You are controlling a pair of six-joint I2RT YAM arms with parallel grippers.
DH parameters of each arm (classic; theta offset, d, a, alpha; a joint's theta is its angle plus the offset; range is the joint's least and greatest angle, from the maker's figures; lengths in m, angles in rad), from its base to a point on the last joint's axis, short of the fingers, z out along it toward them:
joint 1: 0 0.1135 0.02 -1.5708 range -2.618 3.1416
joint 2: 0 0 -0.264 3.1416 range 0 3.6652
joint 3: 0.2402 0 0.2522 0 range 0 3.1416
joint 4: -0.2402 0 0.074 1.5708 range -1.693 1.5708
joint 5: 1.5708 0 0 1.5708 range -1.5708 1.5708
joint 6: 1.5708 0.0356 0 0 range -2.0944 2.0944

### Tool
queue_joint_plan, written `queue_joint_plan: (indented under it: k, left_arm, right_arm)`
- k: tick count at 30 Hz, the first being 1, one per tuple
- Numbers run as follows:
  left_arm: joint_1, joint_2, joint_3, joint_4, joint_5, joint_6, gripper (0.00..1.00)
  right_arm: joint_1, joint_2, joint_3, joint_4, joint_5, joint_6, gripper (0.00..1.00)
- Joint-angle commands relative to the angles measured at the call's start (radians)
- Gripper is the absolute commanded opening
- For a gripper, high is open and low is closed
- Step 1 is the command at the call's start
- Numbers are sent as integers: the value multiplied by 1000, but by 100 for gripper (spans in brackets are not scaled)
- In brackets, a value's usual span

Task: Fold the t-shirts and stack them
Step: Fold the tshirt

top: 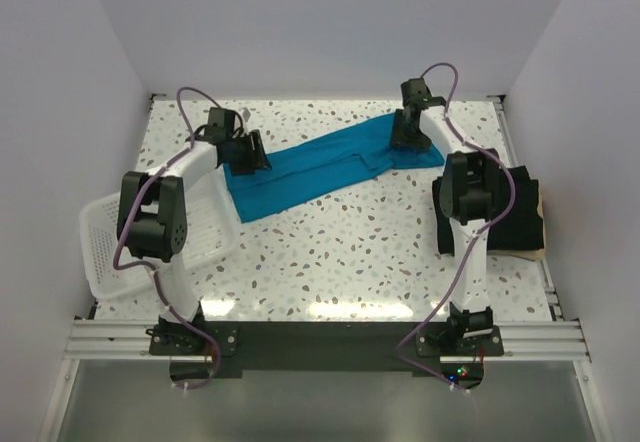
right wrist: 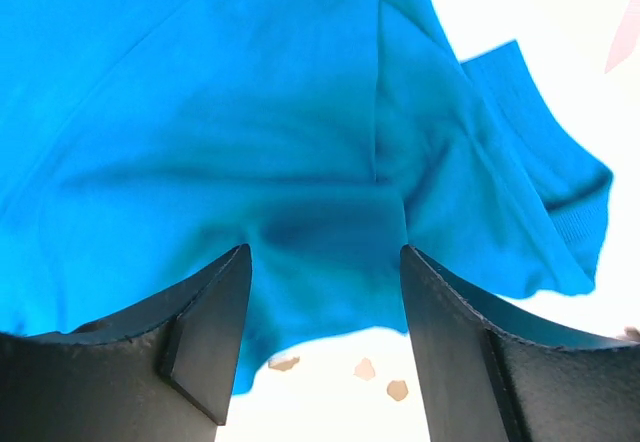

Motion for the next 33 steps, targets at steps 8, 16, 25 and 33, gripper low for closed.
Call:
queue_joint_plan:
  k: [8, 16, 25, 33]
  left_arm:
    - [-15, 2, -112, 153, 7, 8, 59]
    - [-65, -50, -212, 141, -31, -23, 58]
    - [-179, -159, -386, 121, -48, -133, 57]
    - [-318, -297, -517, 154, -2, -313, 57]
  right_arm:
    - [22, -176, -154, 108, -123, -18, 66]
    - [22, -96, -141, 89, -132, 3, 66]
    - [5, -13, -101, 49, -59, -15, 66]
    - [-4, 148, 130, -38, -38, -164, 72]
